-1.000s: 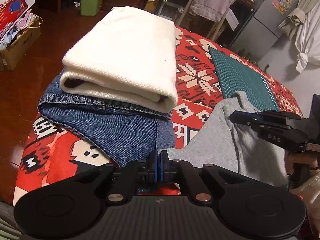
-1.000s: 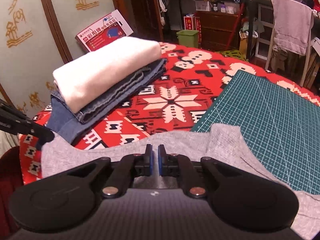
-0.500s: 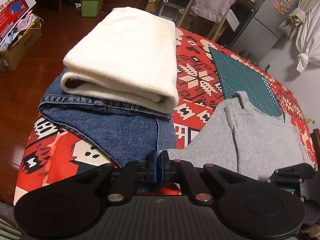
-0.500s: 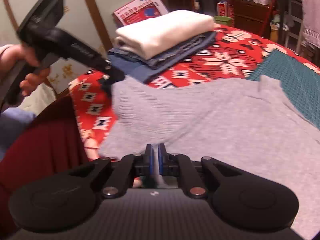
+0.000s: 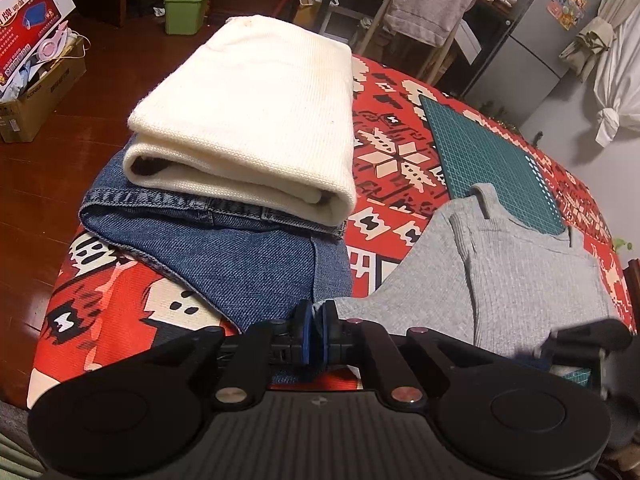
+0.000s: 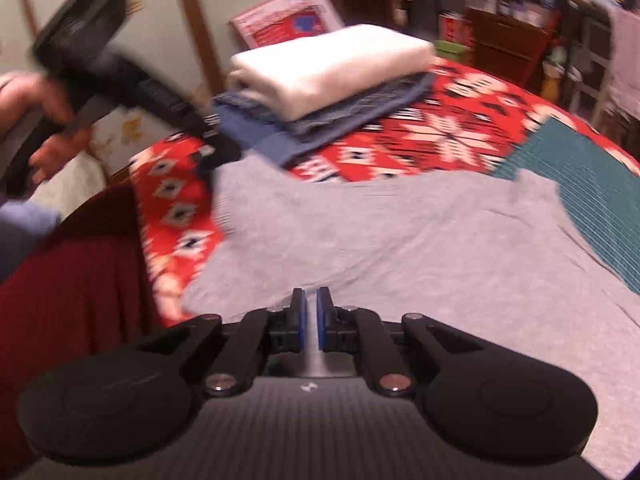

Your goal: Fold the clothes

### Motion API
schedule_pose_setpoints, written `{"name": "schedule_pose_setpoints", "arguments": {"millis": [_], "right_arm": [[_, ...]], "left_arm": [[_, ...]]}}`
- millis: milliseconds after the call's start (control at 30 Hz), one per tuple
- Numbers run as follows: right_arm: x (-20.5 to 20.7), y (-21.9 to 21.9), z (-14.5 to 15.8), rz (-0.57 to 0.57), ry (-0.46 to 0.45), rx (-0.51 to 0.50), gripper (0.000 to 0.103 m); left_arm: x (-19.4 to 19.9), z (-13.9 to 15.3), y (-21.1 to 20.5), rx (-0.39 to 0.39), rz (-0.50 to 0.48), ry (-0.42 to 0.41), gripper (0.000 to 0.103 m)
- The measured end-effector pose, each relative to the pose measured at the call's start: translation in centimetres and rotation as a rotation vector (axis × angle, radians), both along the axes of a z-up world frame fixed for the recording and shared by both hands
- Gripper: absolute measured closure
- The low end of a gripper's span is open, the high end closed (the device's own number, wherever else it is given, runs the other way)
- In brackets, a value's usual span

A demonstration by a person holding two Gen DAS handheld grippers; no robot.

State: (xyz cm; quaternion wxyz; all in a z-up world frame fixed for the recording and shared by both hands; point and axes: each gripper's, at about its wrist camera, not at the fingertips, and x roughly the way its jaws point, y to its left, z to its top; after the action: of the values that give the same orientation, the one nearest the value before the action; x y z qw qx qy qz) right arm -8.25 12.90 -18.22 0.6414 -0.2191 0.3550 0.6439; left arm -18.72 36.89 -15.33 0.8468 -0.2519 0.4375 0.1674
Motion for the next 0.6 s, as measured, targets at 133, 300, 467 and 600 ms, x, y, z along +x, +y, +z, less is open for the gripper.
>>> {"name": "schedule_pose_setpoints", "arguments": {"millis": [133, 300, 467, 600], "right_arm": [[-1.0, -0.2, -0.1, 0.014, 0.022, 0.006, 0.097], [-0.9, -0.9, 0.8, 0.002, 0.029, 0.024, 0.097], [1.1, -1.9, 1.8, -0.088, 0.032, 0.049, 0.096], [2.6, -2.7, 1.5, -0.146, 0.052, 0.038, 0.094]], "left_arm": [[-0.1, 0.0, -0.1, 0.006, 0.009, -0.004, 0.094], [-0.8, 0.6, -0.4, 0.006, 0.021, -0.045, 0.072], [-1.9, 2.8, -1.8, 0.104, 0.015, -0.077, 0.068], [-2.5, 4.7, -3.5, 0.183, -0.018, -0.094, 0.07]]}}
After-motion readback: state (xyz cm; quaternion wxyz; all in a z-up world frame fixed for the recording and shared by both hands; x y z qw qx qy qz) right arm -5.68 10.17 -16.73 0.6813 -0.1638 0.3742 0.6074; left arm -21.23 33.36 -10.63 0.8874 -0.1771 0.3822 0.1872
